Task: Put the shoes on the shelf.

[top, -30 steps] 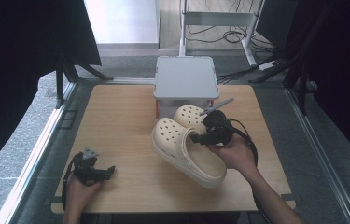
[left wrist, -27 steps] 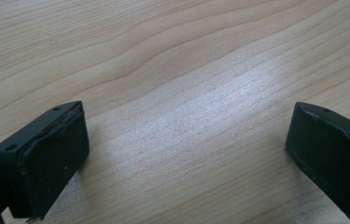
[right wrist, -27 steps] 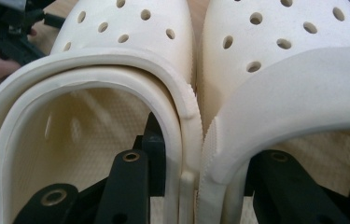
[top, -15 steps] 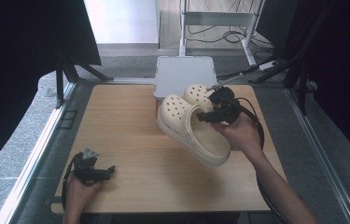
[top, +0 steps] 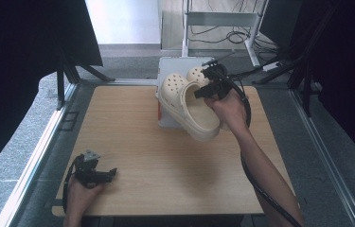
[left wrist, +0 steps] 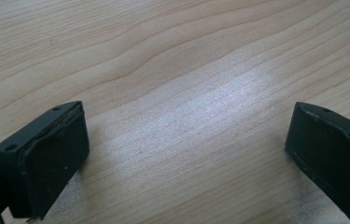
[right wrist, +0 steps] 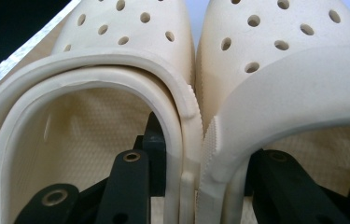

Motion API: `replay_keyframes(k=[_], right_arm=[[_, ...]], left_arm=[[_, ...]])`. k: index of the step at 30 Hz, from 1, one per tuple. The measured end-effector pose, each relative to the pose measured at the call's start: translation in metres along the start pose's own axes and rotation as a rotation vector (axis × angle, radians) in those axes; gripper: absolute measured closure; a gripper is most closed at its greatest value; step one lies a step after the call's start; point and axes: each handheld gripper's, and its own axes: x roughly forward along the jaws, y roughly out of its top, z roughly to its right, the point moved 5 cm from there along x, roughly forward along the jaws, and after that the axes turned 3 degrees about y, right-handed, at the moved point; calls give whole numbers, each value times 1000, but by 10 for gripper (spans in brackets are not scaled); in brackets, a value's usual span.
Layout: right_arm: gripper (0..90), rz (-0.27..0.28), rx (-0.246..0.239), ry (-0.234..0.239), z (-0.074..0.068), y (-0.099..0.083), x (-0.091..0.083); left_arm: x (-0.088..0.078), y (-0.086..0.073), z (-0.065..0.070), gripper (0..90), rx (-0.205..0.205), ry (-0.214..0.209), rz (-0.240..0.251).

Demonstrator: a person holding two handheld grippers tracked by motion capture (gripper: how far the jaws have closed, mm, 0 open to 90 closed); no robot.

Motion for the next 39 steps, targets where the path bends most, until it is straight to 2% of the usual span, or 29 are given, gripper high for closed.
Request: replay_keyframes(k=[5,10,23,30,33,39], right_arm=[[666,8,34,-76,9,19,13],[665,17,80,-96,16,37,24],[665,55,177,-169,22,85,56],[664,65,239,-198,35,101,75],[664,68,281,-204,43,106,84],[662,72,300,-233,54,111,101]], left_arm=[[0,0,0,0,2,-1,-2],[0,0,0,0,0,-5,-3],[0,0,1,0,2,-5,-2],[1,1,1,0,5,-7,-1],[1,1,1,0,7,-9,-2],[1,1,0,0,10,-9,-1]])
